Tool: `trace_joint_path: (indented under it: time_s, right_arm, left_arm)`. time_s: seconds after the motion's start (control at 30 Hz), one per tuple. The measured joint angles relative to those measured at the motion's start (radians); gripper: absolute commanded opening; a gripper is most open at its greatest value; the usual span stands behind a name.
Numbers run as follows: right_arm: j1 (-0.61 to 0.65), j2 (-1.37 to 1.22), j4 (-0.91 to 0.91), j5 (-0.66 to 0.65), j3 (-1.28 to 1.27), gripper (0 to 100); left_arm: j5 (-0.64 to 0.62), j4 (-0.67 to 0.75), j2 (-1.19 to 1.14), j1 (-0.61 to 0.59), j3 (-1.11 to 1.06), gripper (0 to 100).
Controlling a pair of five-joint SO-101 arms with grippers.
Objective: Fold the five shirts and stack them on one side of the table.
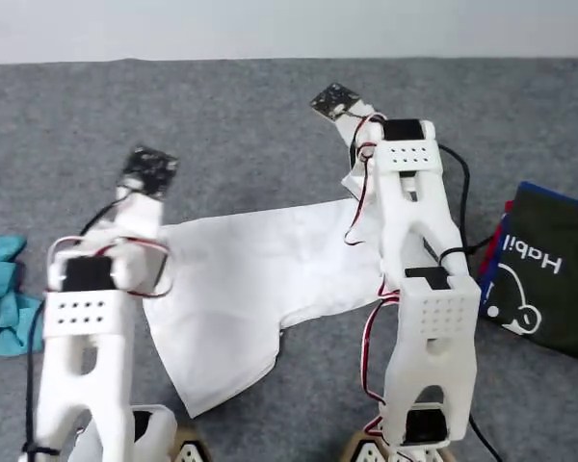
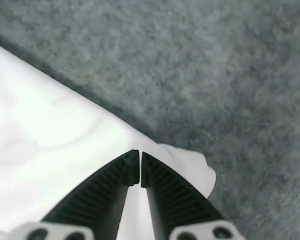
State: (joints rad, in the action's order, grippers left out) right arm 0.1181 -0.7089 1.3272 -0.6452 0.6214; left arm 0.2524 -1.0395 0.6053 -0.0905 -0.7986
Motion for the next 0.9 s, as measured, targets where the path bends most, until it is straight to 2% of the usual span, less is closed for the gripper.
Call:
trace_joint_path:
  time_s: [0.1, 0.27, 0.53, 0.7, 0.9]
  right_arm:
    - [-0.017, 0.0, 0.005, 0.032, 0.008, 1.0]
    - [-0.025, 0.0, 0.005, 0.043, 0.009, 1.0]
    - [-0.028, -0.084, 0.003, 0.043, 0.009, 1.0]
    - [-0.051, -0.149, -0.034, 0.043, 0.011, 1.0]
    - [-0.078, -0.164, -0.051, 0.044, 0.012, 1.0]
  left_arm:
    - [-0.032, 0.048, -0.107, 0.031, 0.029, 1]
    - [-0.043, 0.044, -0.402, 0.046, 0.206, 1]
    - [-0.043, -0.143, -0.807, 0.046, 0.502, 1]
    - [-0.043, -0.193, -0.925, 0.038, 0.566, 1]
    - [-0.043, -0.198, -0.944, -0.014, 0.571, 1]
